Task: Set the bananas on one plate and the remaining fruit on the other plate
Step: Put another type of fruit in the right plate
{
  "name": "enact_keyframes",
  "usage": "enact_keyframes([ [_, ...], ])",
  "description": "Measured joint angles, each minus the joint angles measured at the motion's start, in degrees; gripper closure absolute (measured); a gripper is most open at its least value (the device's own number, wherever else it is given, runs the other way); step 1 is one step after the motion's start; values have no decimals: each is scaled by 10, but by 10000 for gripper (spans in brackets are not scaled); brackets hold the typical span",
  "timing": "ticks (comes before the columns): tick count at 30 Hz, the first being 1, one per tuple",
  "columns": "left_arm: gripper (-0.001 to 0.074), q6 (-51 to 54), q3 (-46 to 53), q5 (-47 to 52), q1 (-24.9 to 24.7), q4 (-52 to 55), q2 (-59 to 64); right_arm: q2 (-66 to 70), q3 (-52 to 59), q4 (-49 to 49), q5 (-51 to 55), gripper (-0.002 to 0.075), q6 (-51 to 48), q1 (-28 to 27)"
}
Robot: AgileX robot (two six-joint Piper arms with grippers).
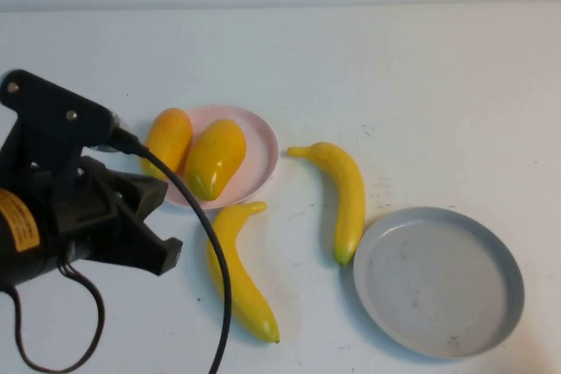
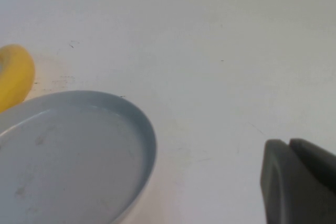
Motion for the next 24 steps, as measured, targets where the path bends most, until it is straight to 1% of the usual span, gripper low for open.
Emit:
enact_keyframes([
  [5, 733, 0, 7, -50, 0, 12, -40, 0, 0, 0, 0, 743, 0, 0],
  [9, 733, 7, 67, -104, 9, 23, -118, 0, 0, 0, 0, 743, 0, 0],
  [11, 733, 36, 116, -160, 29, 5, -164, 0, 0, 0, 0, 743, 0, 0],
  [13, 733, 79, 178, -228, 63, -23, -214, 0, 0, 0, 0, 743, 0, 0],
  [16, 733, 103, 256, -302, 114, -44, -280, 0, 0, 0, 0, 743, 0, 0],
  [19, 733, 108, 315, -330, 155, -51, -347, 0, 0, 0, 0, 743, 0, 0],
  [24, 733, 109, 376, -342, 207, -52, -445, 0, 0, 0, 0, 743, 0, 0],
])
